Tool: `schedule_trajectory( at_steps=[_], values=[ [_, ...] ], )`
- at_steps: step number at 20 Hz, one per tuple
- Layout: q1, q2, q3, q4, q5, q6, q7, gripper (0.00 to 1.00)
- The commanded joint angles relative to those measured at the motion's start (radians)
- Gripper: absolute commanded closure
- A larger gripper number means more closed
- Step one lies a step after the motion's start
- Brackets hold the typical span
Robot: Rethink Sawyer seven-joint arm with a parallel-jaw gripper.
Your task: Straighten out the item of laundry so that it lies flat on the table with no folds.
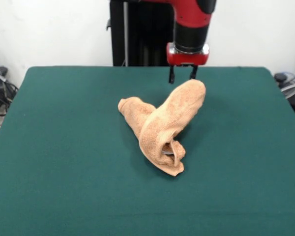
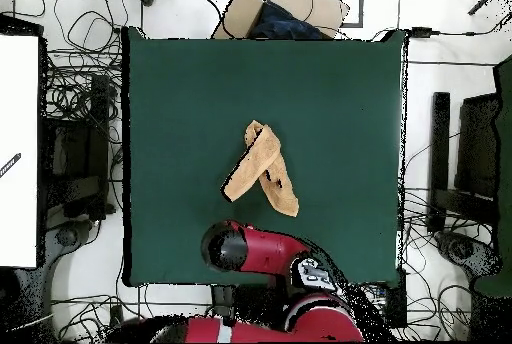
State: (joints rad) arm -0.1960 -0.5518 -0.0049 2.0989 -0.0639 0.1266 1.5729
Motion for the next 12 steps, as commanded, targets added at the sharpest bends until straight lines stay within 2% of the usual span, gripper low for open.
schedule_trajectory(
  at_steps=[1,12],
  values=[
    [0.021,-0.03,0.094,-0.073,-0.001,-0.061,0.154,0.0],
    [0.073,-0.081,0.108,-0.076,0.053,0.003,0.183,0.0]
  ],
)
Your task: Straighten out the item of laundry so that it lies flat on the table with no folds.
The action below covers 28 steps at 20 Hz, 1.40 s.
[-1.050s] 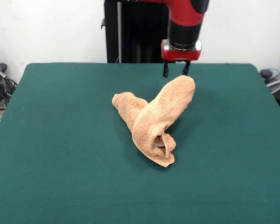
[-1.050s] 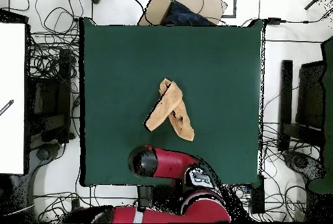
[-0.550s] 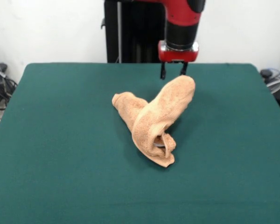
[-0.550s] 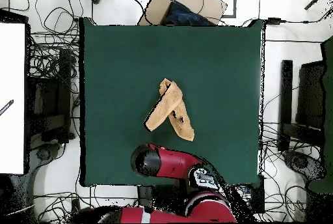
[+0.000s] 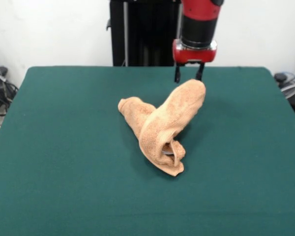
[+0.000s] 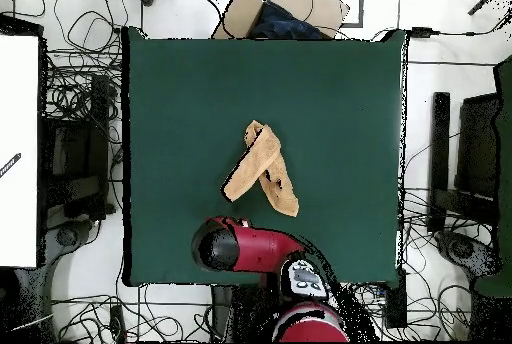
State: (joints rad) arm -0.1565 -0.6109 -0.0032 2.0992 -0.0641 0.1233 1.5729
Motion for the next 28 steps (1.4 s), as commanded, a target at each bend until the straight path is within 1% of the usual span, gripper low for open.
schedule_trajectory(
  at_steps=[1,4,7,13,17,22,28],
  values=[
    [0.038,-0.02,0.109,-0.081,0.059,0.017,0.185,0.0],
    [0.043,-0.011,0.118,-0.094,0.073,0.038,0.185,0.0],
    [0.051,-0.005,0.121,-0.096,0.08,0.024,0.189,0.0],
    [0.029,0.055,0.158,-0.138,0.082,0.001,0.17,0.0],
    [0.021,0.064,0.167,-0.159,0.081,0.015,0.163,0.0],
    [0.002,0.044,0.18,-0.159,0.078,0.048,0.156,0.0],
    [-0.041,-0.02,0.207,-0.134,0.079,0.12,0.14,0.0]
  ],
)
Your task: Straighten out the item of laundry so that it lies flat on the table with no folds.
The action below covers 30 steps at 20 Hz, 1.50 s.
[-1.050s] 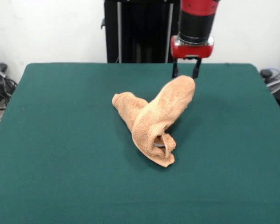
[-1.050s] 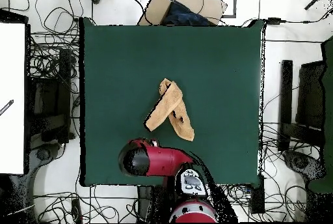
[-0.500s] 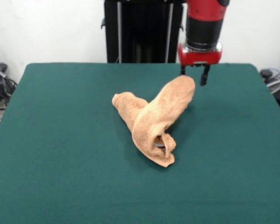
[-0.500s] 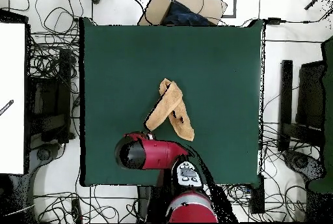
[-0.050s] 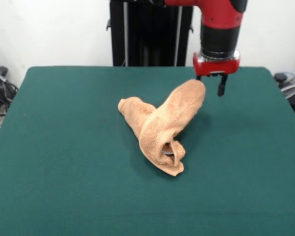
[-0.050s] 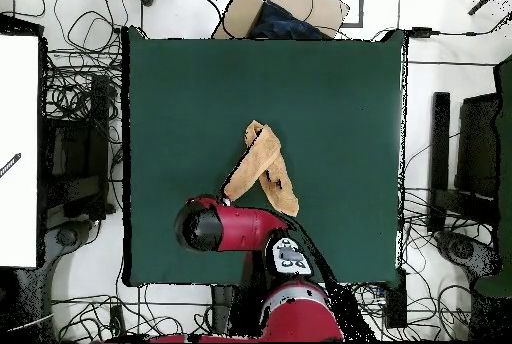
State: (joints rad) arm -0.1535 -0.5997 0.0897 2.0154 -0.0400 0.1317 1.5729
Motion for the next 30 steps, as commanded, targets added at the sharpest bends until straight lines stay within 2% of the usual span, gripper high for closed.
schedule_trajectory(
  at_steps=[1,11,30],
  values=[
    [-0.049,-0.038,0.116,-0.048,0.053,0.117,0.138,0.0],
    [-0.089,-0.104,0.128,-0.011,0.044,0.174,0.132,0.0],
    [-0.163,-0.027,0.174,-0.078,0.01,0.179,0.08,0.0]
  ],
)
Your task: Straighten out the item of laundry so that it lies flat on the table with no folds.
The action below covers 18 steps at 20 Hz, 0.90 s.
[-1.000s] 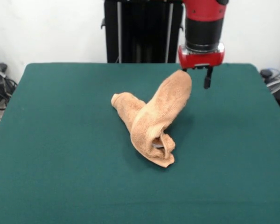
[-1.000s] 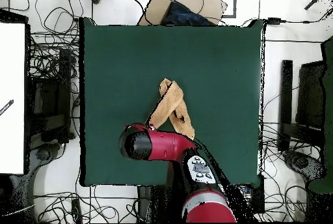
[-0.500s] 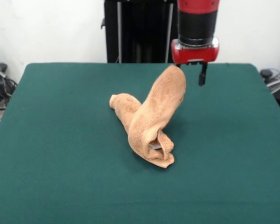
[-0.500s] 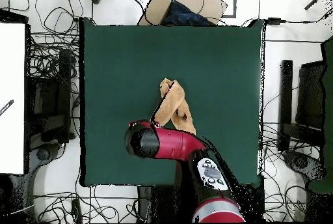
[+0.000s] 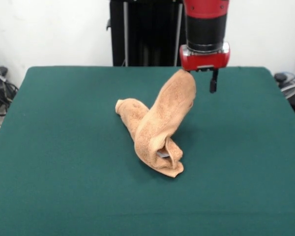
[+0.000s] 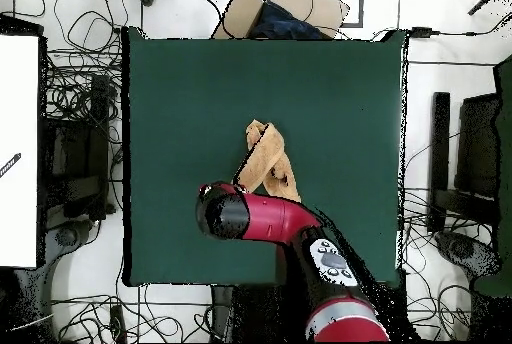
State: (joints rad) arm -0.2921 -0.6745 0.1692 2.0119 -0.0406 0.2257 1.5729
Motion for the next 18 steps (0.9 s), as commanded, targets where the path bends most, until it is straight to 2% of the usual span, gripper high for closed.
schedule_trajectory(
  at_steps=[1,6,7,18],
  values=[
    [-0.024,0.054,0.094,-0.089,0.01,0.095,0.075,0.0],
    [-0.039,0.06,0.117,-0.104,-0.017,0.096,0.042,0.0],
    [-0.043,0.059,0.123,-0.1,-0.02,0.091,0.045,1.0],
    [-0.039,0.049,0.111,-0.075,-0.025,0.037,0.081,1.0]
  ],
)
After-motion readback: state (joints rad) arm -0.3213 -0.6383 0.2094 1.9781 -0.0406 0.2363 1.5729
